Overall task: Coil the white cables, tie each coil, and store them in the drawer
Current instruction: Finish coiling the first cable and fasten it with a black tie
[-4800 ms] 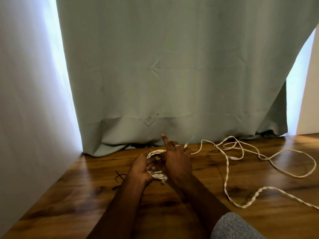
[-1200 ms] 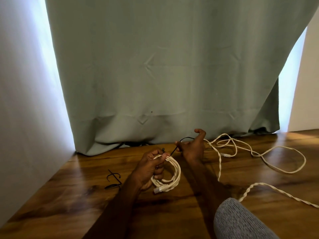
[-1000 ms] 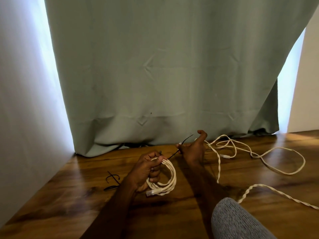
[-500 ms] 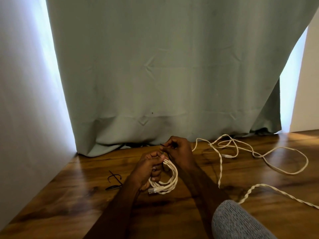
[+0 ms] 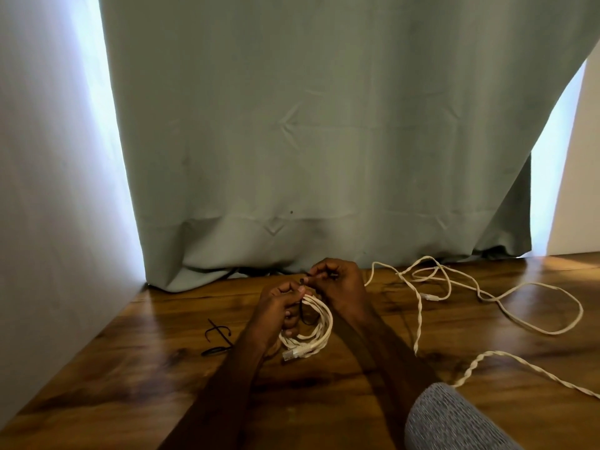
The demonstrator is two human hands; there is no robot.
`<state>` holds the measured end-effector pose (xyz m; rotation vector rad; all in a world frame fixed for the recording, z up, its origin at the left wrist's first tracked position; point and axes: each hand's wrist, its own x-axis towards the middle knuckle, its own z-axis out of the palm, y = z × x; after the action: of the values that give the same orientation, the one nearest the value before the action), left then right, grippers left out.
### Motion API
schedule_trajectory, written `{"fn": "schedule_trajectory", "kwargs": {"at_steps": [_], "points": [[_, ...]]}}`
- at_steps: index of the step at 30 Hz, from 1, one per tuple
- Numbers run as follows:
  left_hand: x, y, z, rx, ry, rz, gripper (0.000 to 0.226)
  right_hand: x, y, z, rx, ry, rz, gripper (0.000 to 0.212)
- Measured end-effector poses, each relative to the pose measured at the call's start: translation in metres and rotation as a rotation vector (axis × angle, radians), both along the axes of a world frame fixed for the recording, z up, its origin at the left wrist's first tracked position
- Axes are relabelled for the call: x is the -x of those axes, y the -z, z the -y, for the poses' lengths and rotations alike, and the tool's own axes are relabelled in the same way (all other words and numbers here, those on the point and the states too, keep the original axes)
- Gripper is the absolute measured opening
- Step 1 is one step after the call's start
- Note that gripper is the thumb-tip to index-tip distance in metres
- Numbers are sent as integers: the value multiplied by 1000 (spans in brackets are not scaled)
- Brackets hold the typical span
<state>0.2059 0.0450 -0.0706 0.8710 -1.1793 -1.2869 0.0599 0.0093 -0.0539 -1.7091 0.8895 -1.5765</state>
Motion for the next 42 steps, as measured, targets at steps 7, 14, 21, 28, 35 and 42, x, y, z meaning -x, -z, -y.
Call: {"fn": "schedule_trajectory", "kwargs": {"at_steps": [7, 14, 21, 28, 35, 42], "points": [[1, -1, -3, 37, -47, 27, 25, 5, 3, 1, -7, 8, -3, 23], [2, -2, -3, 73, -47, 48, 32, 2, 15, 8, -18, 82, 54, 24], [4, -2, -2, 76, -16, 53, 32, 0, 20, 10, -56, 93, 108, 25], [3, -2, -3, 73, -17, 34, 34, 0, 22, 11, -64, 34, 138, 22], [1, -1, -1, 87, -22, 31, 27, -2, 23, 9, -78, -24, 187, 23], [0, -2, -1, 75, -34, 28, 24, -2, 23, 7, -66, -47, 143, 35]]}}
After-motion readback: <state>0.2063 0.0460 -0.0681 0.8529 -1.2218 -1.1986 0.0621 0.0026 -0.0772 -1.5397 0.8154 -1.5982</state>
